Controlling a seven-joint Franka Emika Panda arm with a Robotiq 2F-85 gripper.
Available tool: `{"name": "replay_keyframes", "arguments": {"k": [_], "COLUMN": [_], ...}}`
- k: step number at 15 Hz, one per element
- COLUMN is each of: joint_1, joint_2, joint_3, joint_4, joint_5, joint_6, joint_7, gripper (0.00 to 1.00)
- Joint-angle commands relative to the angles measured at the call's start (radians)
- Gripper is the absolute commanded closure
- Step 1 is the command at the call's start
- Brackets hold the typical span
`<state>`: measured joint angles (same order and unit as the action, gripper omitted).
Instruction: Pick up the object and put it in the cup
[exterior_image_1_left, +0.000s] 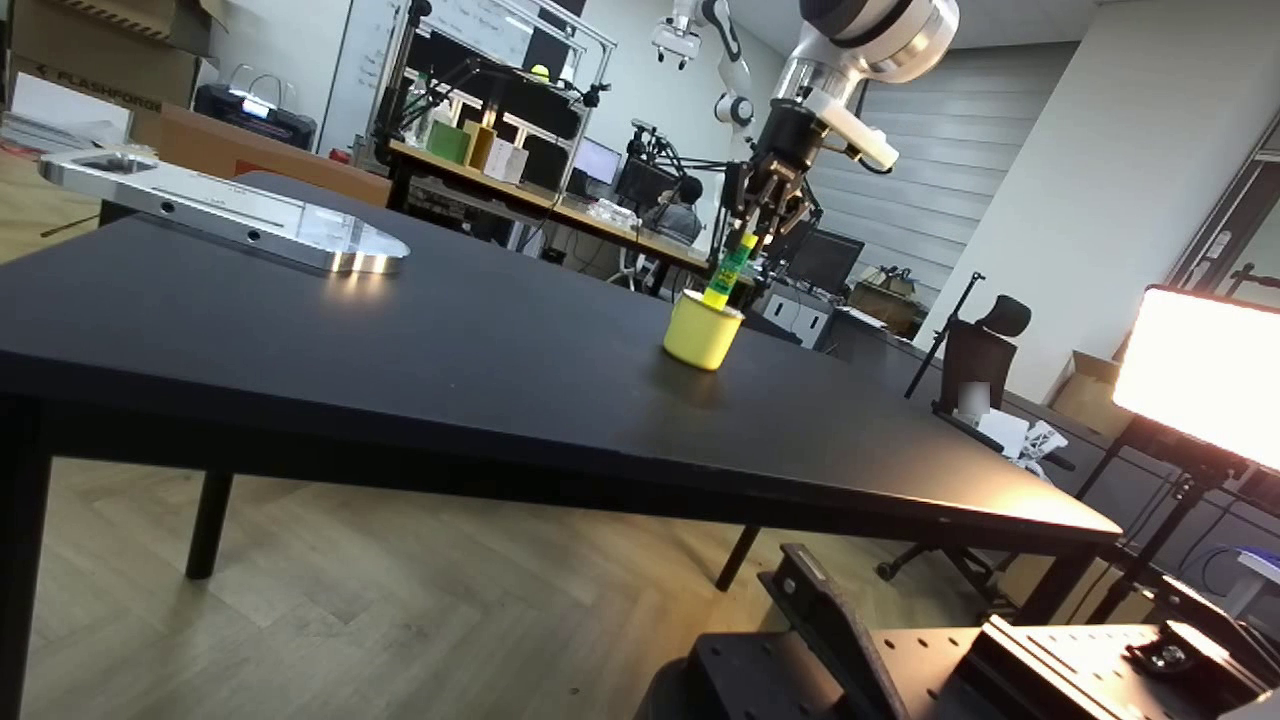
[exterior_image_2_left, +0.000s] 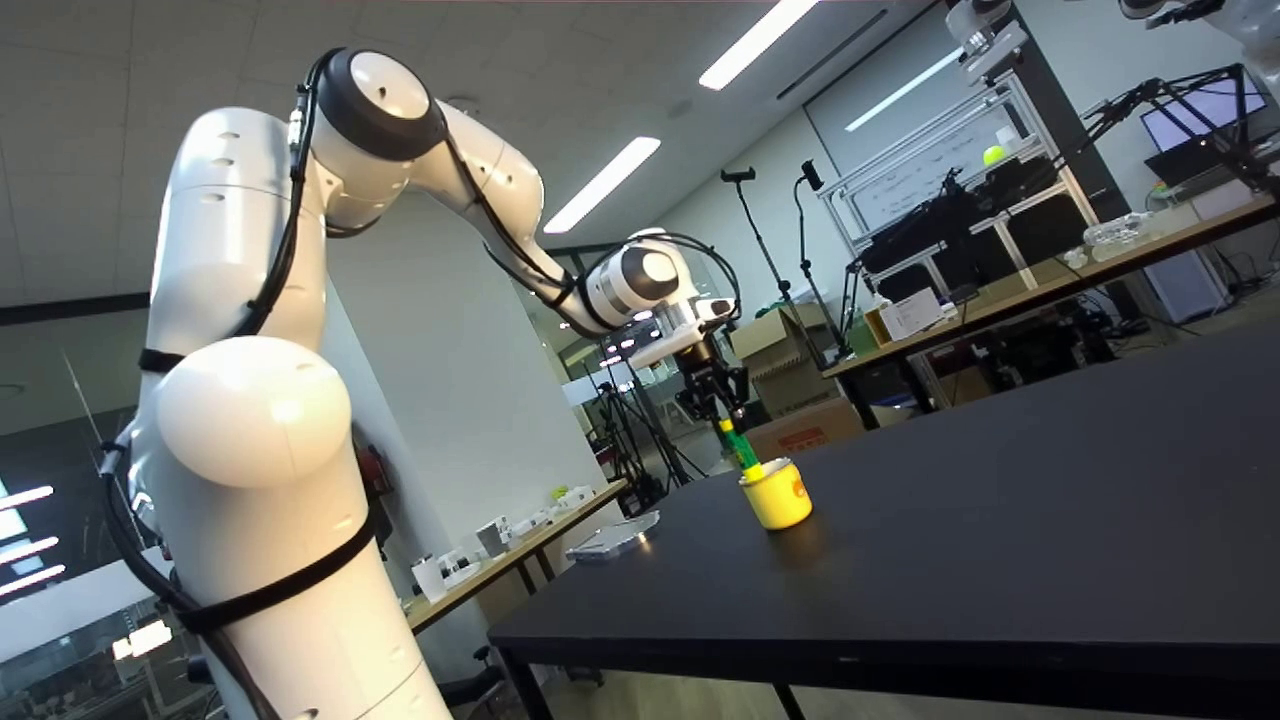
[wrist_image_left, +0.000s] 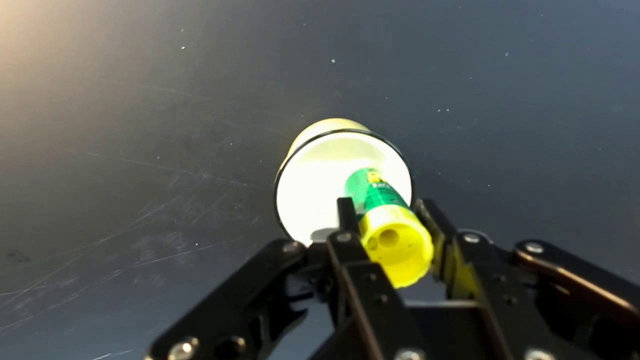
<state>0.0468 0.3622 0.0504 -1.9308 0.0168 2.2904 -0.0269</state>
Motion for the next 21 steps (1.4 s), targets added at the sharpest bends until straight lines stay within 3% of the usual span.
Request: {"name": "replay_keyframes", "arguments": {"k": [1,10,11,13,18,21], "joint_1": [0.001,0.01,0.01,0.01,0.006,0.011], "joint_2": [-0.006,0.014,0.013,0.007,-0.048,-0.109], "joint_3": [0.007,0.006,0.006,0.006,0.001,-0.009], "joint_4": [-0.062,-0.116,-0.115,-0.114,-0.108,-0.122], "joint_5": [0.019,0.006,0.006,0.006,0.001,-0.031], "joint_6": [0.069,0.148,0.145,0.144,0.092,-0.001], "joint_7": [0.013,0.028,0.028,0.028,0.025,0.026], "gripper": [0.91,0.91,0.41,0.34,0.02,0.0]}}
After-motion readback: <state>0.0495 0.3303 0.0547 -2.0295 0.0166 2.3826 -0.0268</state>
